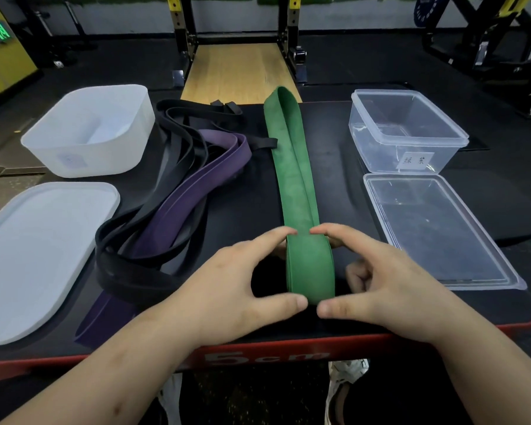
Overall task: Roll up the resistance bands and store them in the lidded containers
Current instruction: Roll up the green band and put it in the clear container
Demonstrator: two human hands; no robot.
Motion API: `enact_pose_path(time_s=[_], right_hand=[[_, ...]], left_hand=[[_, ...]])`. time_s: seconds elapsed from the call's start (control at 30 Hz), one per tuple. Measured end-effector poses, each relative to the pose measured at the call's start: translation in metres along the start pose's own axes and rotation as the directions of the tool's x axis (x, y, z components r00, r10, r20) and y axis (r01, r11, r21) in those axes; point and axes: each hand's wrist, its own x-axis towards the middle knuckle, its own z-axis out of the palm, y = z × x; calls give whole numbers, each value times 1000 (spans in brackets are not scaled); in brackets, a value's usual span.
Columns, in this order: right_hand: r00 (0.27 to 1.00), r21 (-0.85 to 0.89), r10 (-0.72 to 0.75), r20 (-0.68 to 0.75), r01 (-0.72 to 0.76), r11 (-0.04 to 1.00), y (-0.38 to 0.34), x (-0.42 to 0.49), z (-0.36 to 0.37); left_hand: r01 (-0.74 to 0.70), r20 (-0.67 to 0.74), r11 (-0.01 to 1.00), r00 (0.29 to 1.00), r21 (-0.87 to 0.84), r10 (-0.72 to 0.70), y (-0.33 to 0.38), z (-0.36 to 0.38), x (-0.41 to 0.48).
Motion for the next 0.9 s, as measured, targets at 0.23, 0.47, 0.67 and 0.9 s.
enact_pose_path(time_s=[0.23, 0.47, 0.67, 0.9], right_hand=[[998, 91, 9, 58, -14, 996, 7, -11, -5], [916, 162, 266, -301, -225, 961, 15, 50, -2], [845, 122, 368, -387, -349, 929, 12, 78, 9], [855, 332, 288, -431, -146, 932, 16, 83, 12]], left_hand=[[-14, 5, 999, 1000, -39, 15, 4, 11, -7], [-9, 20, 1000, 1000, -2, 9, 4, 11, -8], [-17, 13, 1000, 1000, 8, 17, 6, 10, -8], [-33, -5, 999, 999, 31, 33, 7, 8, -10]])
